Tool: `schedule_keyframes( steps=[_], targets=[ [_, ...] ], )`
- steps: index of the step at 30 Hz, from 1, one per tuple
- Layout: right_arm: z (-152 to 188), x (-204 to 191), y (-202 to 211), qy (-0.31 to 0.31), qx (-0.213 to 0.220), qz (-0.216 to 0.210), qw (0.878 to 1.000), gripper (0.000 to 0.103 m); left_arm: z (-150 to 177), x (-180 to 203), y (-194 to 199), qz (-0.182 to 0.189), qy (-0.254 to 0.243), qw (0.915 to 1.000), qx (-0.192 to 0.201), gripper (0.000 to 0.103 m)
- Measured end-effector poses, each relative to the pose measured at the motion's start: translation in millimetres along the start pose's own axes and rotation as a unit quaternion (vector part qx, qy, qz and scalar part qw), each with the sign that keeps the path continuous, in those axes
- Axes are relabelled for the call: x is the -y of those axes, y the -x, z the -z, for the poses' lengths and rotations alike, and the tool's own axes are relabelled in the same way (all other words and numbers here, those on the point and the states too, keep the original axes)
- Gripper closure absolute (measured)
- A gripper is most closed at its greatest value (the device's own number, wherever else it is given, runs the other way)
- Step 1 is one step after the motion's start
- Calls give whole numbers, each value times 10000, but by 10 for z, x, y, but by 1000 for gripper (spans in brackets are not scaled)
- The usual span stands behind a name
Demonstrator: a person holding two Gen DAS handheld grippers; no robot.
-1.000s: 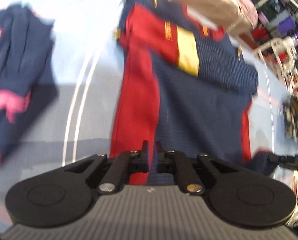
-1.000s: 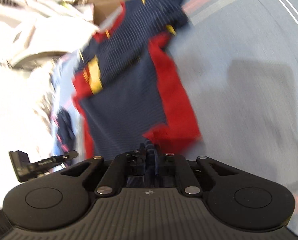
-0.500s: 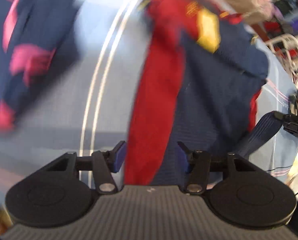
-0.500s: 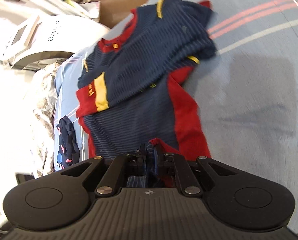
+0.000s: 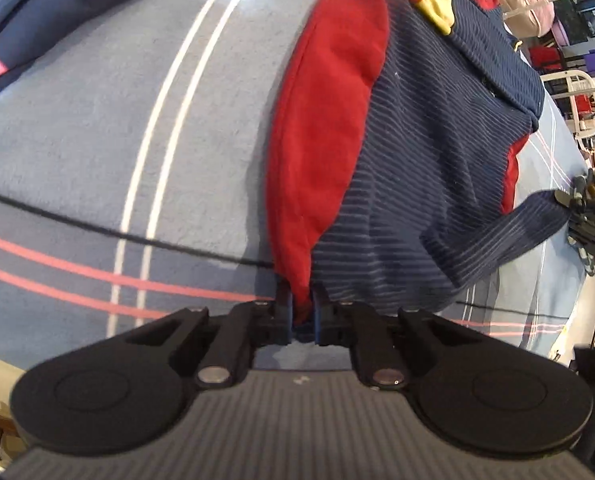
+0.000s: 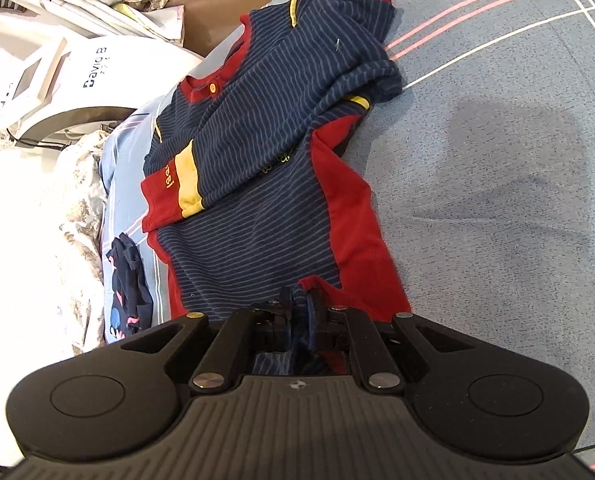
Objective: Fold small clothes
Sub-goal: 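Lift the leg hems with both grippers and fold them over the chest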
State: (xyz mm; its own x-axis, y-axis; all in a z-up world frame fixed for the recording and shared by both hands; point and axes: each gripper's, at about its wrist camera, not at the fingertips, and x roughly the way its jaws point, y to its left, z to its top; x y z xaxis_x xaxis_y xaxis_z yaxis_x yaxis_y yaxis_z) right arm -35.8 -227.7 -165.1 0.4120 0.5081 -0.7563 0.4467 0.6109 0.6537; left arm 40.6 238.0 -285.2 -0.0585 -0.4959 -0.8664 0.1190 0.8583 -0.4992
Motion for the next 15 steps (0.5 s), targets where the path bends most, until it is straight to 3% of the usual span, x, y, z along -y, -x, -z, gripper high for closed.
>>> schedule_keyframes(
  steps=[6, 11, 15],
  targets=[
    [-59, -62, 56, -25, 73, -168, 9998, 90, -447, 318, 330, 435, -189, 9952, 850, 96],
    [-350, -90, 67, -329, 301, -441, 9980, 90, -1199, 549, 514, 686, -116, 9866, 1476, 96],
    [-841, -104, 112, -715, 660, -579, 9936, 90, -1890, 666, 609, 510, -61, 9799, 1930, 96]
  ],
)
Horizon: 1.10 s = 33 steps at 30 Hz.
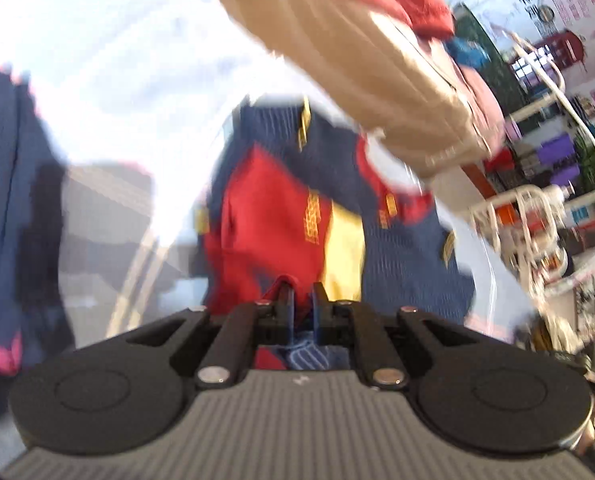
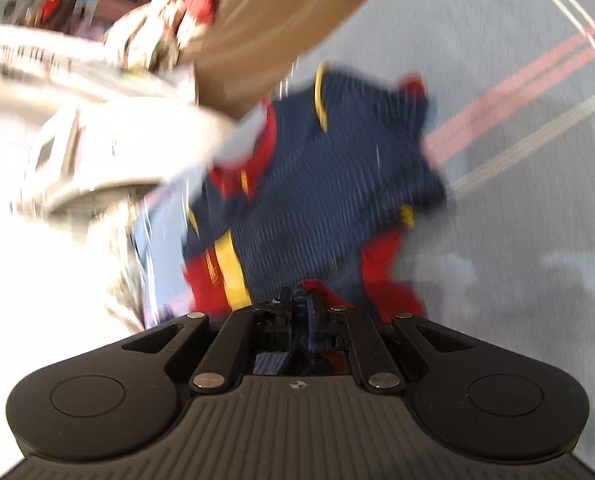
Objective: Fold small clothes
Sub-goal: 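Lift the leg hems with both grippers and fold them over the chest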
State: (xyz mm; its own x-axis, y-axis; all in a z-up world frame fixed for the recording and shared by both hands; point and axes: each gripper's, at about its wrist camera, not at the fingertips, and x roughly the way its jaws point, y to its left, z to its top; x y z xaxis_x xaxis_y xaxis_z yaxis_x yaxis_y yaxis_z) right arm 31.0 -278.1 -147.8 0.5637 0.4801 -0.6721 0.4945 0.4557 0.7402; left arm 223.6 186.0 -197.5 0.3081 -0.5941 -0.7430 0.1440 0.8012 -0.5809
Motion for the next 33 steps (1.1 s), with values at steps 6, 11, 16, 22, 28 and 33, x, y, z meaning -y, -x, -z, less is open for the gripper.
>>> schedule_keyframes(
  steps=[6, 11, 16, 22, 28, 33],
  targets=[
    [-759, 104, -186, -883, 418, -67, 9952, 91, -824, -33, -332, -211, 385, 9987, 274, 96],
    [-1025, 120, -480, -1148, 464, 278, 9919, 91, -1158, 131, -638, -512, 123, 9984, 203, 96],
    [-1174, 91, -629, -959, 490, 593, 9924, 91, -1316, 213, -781, -796, -85, 9964, 262, 95],
    [-1294, 71, -626, -628, 796, 964, 9902, 80, -1452, 226, -882, -1386, -78, 9886, 581, 90],
    [-1163, -308, -556, 1069, 739, 1347, 9823, 68, -1218, 559, -764, -1493, -1464, 9773, 337, 88],
    [-578, -796, -781, 3505, 113, 1460, 9250, 68, -474, 1000, -892, -1346, -2934, 9463, -176, 87]
  ],
)
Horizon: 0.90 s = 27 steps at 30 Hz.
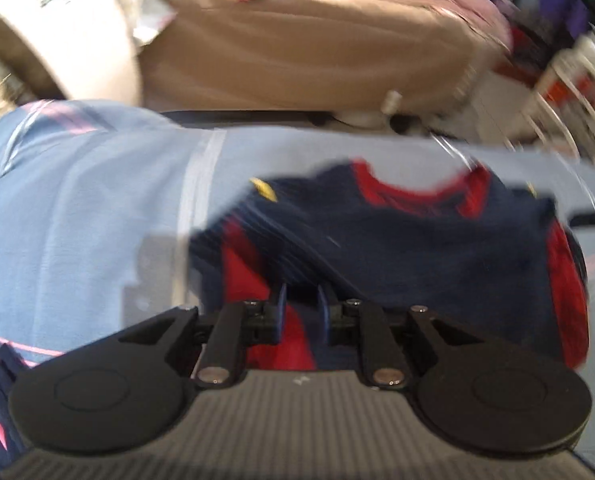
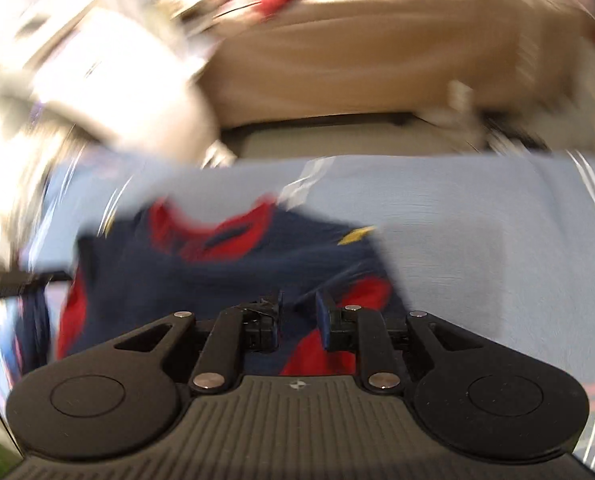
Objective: Fold small clothes
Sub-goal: 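Lift the leg hems with both grippers and fold them over the chest, then lay the folded legs onto the chest and open both grippers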
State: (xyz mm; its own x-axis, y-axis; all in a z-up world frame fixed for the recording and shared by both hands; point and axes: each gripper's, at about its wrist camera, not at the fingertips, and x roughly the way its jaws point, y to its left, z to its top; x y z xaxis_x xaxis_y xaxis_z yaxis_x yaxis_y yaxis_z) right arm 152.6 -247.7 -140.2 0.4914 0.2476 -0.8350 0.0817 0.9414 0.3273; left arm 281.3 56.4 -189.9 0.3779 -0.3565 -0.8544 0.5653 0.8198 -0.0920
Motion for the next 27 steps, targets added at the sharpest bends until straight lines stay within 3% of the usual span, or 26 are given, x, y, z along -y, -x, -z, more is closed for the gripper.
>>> schedule_keyframes(
  steps=[4, 7, 15, 17, 20, 22, 27],
  targets=[
    [215, -423, -292, 963, -541, -295, 9934, 64, 242, 470, -264, 152, -363, 9984, -397, 87],
    [334, -547, -571, 1182, -836, -161, 9893, 64, 232, 642, -457, -110, -507, 9981, -347, 87],
    [-188, -562, -883, 1004, -430, 338, 9934, 63, -493, 501, -716, -804, -381, 9960, 14, 85],
    [-342, -510, -928, 931, -407, 543, 9933, 62, -640, 424, -723, -1056, -253, 9940, 107, 79],
    [-500, -397, -971, 766, -362, 789, 9933, 32, -787, 318, -686, -1220, -124, 9922, 231, 68],
    [-542, -382, -902, 821, -128, 1127, 9902, 34, -794, 287, -616, -1243, -112, 9917, 320, 68],
    [-373, -386, -520, 614, 291, 679, 9954, 30, -570, 352, -433, -996, -188, 9940, 402, 62]
  ],
)
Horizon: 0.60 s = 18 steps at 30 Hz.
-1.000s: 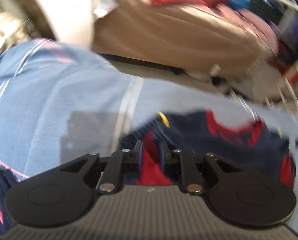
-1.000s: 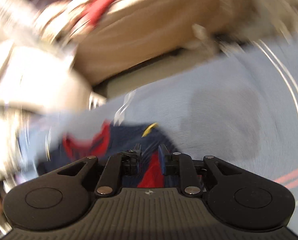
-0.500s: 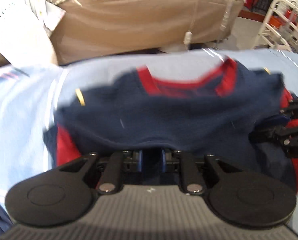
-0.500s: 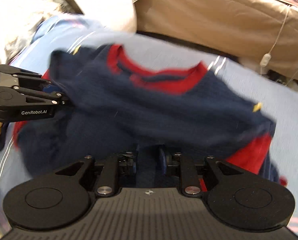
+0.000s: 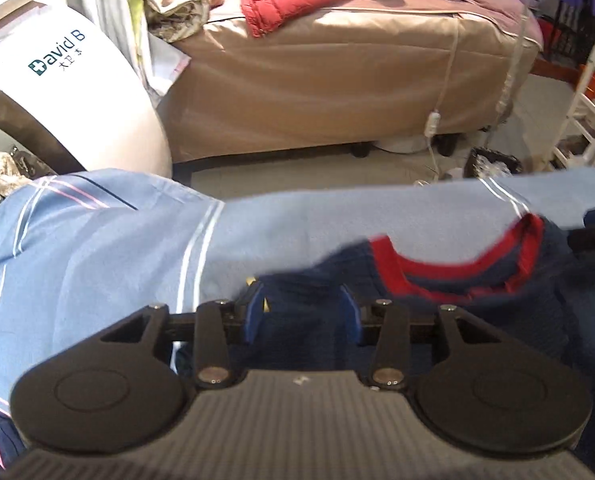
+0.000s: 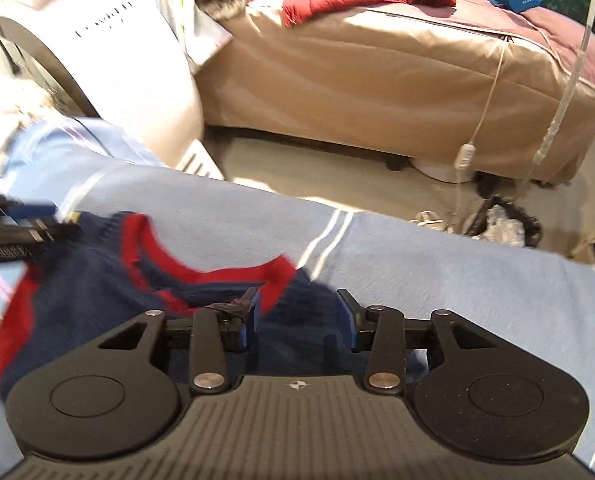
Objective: Fold small clothes
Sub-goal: 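Lay the folded legs onto the chest and open both grippers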
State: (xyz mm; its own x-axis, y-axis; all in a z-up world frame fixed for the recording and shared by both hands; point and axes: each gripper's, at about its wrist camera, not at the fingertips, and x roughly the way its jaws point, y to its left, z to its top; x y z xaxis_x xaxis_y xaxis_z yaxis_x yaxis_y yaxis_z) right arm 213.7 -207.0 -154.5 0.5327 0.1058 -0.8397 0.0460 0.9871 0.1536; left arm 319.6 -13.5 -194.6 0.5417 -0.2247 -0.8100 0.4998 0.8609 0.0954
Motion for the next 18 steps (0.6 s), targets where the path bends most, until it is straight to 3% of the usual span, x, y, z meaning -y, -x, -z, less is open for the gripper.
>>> schedule_keyframes(
  steps=[3, 7, 11, 13, 15, 18],
  targets=[
    [205, -109, 150, 167, -20, -181, 9997, 18, 237, 188, 87, -57, -114, 9999, -117, 62],
    [492, -319, 267, 519, -120, -255, 9983, 15, 558, 268, 93, -193, 160, 9985, -493, 62],
    [646, -357, 355, 435, -216, -271, 9985, 14, 751, 289, 264, -135, 330, 9983, -459, 48],
    [764, -382, 441, 501, -212, -299, 9981, 10, 856, 276, 403, -62, 374, 9983, -434, 47],
    [871, -394, 539, 538, -194, -254, 9980, 1, 975, 249, 528, -115, 370, 9984, -416, 39],
    [1073, -310, 661, 234, -222, -149, 9994, 0, 1127, 185, 648, -152, 372, 9980, -493, 36]
  ],
)
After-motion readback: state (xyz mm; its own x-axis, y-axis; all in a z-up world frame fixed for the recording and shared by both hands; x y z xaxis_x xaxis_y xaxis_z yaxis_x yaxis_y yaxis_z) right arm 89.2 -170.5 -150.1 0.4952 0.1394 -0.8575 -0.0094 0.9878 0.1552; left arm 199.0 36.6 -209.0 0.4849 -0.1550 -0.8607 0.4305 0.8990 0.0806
